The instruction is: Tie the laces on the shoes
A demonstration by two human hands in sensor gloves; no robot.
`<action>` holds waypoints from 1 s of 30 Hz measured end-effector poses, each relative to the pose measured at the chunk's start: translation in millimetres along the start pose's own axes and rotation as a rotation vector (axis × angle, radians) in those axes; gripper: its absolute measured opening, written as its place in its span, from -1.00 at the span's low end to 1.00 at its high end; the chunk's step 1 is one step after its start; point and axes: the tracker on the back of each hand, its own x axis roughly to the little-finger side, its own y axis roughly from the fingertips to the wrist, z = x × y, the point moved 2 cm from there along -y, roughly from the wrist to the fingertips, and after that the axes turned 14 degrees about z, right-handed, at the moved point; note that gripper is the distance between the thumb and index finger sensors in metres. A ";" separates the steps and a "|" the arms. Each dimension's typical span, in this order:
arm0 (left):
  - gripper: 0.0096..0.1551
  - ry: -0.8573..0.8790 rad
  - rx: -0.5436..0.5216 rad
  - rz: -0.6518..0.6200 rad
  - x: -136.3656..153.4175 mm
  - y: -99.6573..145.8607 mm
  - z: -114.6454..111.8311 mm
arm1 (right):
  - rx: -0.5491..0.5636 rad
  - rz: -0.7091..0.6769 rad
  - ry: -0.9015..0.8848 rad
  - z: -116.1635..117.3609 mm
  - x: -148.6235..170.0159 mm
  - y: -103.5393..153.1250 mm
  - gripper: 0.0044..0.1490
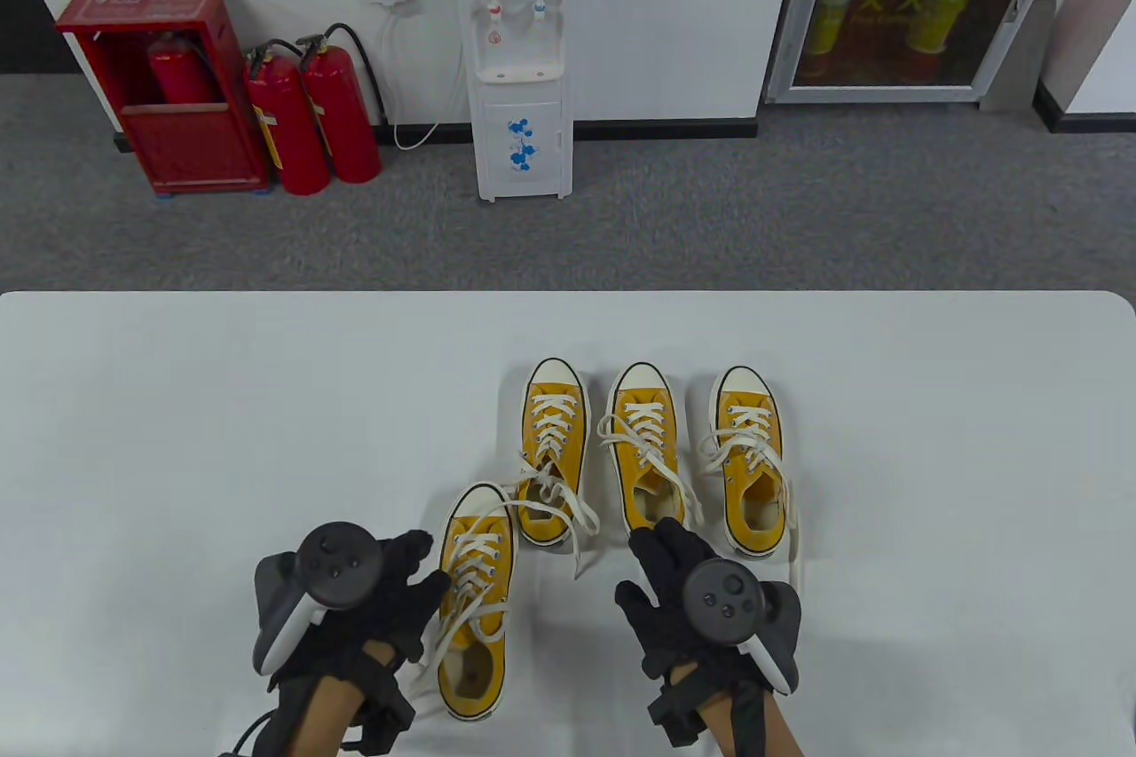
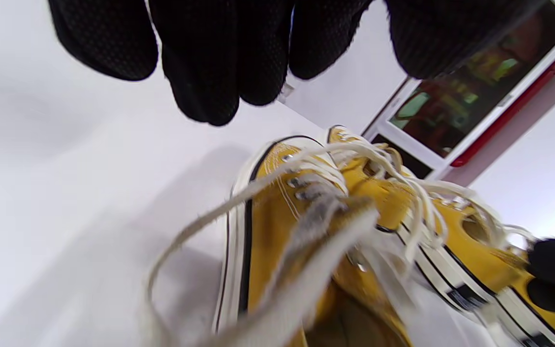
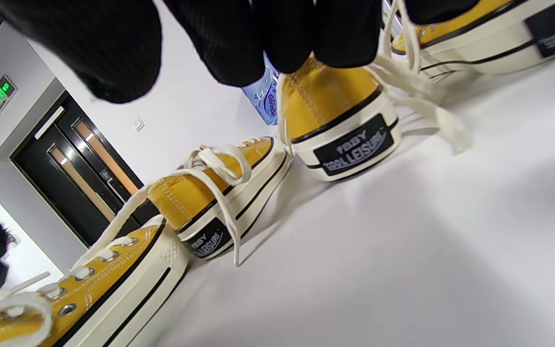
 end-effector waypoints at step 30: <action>-0.63 0.086 0.165 0.125 10.1 -57.0 -28.0 | -0.007 0.004 0.007 1.2 1.7 -0.3 -0.08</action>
